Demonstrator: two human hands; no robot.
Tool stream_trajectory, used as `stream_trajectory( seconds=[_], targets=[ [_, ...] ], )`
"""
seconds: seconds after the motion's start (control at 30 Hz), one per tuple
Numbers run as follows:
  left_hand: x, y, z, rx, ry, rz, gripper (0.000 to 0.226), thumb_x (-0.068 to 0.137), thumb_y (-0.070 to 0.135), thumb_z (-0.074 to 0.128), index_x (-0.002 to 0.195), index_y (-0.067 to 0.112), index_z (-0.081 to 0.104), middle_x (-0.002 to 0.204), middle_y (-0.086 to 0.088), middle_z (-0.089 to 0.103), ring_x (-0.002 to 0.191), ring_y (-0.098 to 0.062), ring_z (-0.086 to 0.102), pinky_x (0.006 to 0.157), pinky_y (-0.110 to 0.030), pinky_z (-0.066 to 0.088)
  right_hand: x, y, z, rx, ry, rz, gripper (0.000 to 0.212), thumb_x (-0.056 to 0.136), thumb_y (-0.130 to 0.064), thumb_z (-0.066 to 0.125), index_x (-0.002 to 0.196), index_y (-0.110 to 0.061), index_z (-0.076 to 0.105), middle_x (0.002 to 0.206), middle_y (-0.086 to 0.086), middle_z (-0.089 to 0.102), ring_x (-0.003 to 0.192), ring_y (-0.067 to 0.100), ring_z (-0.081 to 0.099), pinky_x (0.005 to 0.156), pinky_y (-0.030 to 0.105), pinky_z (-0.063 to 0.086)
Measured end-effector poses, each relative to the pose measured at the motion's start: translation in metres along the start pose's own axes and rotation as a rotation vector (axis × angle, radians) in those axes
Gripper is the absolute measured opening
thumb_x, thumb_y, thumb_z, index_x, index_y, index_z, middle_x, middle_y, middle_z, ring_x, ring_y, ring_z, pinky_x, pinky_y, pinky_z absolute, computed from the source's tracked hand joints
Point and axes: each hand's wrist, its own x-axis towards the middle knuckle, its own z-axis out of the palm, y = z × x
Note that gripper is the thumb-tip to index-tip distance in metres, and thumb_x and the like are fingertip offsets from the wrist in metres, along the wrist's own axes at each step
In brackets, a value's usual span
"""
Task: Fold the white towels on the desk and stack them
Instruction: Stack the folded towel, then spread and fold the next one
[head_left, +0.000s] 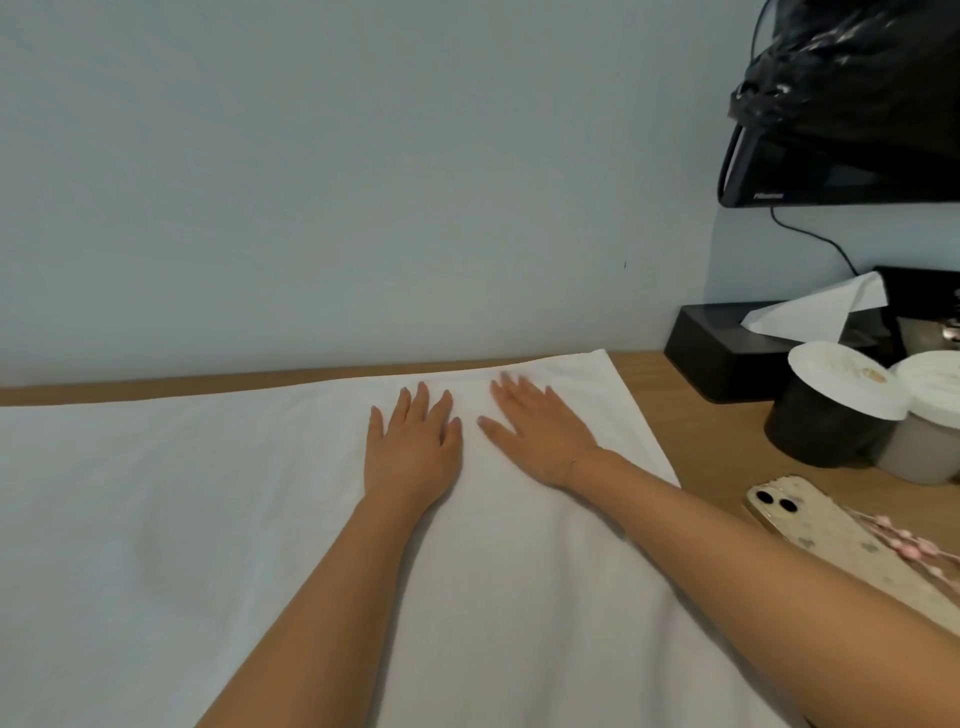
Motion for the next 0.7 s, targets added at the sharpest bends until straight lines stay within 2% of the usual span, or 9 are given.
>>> stream_trajectory(
  seconds=[0.17,0.3,0.43,0.47,0.53,0.6,0.7],
  targets=[
    [0.003,-0.001,0.003,0.037,-0.023,0.011,0.054,0.104,0.043,0.012,0.156,0.032,0.009,0.165,0.003,-0.003,0.151,-0.015,-0.006,0.122,-0.046,-0.007,-0.003,0.063,0.0,-0.043,0.0,0.134,0.072,0.099,-0.058,0.013,0.155,-0.016,0.0,0.163,-0.002,-0.005,0.149,0.015,-0.006,0.119,0.032,-0.004],
    [0.002,0.0,0.0,0.041,-0.023,0.005,0.054,0.104,0.043,0.013,0.156,0.032,0.011,0.165,0.002,-0.001,0.152,-0.015,-0.005,0.122,-0.046,-0.006,-0.008,0.077,-0.006,-0.027,0.03,0.193,0.07,0.101,-0.054,0.014,0.155,-0.01,0.003,0.163,0.005,0.0,0.15,0.018,-0.002,0.119,0.032,-0.003],
    [-0.008,0.004,-0.023,-0.173,-0.094,0.007,0.052,0.106,0.036,0.023,0.156,0.026,0.016,0.165,-0.002,0.006,0.152,-0.016,-0.001,0.121,-0.043,-0.005,-0.023,0.062,-0.021,-0.075,0.038,0.257,0.064,0.104,-0.043,0.015,0.154,-0.003,0.006,0.162,0.012,0.004,0.15,0.025,-0.001,0.122,0.035,0.001],
    [-0.013,0.003,-0.031,-0.211,-0.098,0.001,0.052,0.107,0.035,0.026,0.156,0.024,0.016,0.165,-0.002,0.007,0.152,-0.017,0.0,0.121,-0.042,-0.003,-0.029,0.056,-0.027,-0.156,0.057,0.242,0.062,0.105,-0.04,0.015,0.153,-0.002,0.007,0.162,0.012,0.005,0.15,0.026,0.0,0.122,0.035,0.002],
    [-0.03,-0.003,-0.044,-0.132,-0.048,0.034,0.053,0.106,0.038,0.03,0.156,0.023,0.019,0.165,-0.002,0.01,0.152,-0.018,0.003,0.12,-0.042,0.0,-0.047,0.036,-0.033,-0.227,0.11,0.139,0.06,0.105,-0.037,0.017,0.153,-0.002,0.009,0.162,0.011,0.006,0.15,0.024,0.001,0.122,0.035,0.003],
    [-0.055,-0.009,-0.048,-0.053,0.003,0.092,0.053,0.105,0.042,0.03,0.155,0.025,0.024,0.165,-0.001,0.011,0.152,-0.018,0.004,0.12,-0.042,0.0,-0.071,0.007,-0.029,-0.138,0.103,0.012,0.059,0.104,-0.038,0.021,0.153,-0.006,0.013,0.163,0.008,0.007,0.15,0.02,0.003,0.122,0.034,0.005],
    [-0.096,-0.015,-0.039,0.001,-0.088,0.073,0.056,0.104,0.048,0.022,0.156,0.029,0.017,0.165,-0.001,0.002,0.152,-0.019,0.0,0.121,-0.044,-0.001,-0.115,-0.032,-0.01,0.022,-0.038,-0.09,0.066,0.102,-0.051,0.018,0.155,-0.013,0.009,0.163,0.002,0.002,0.15,0.016,0.0,0.121,0.032,0.005]
  ],
)
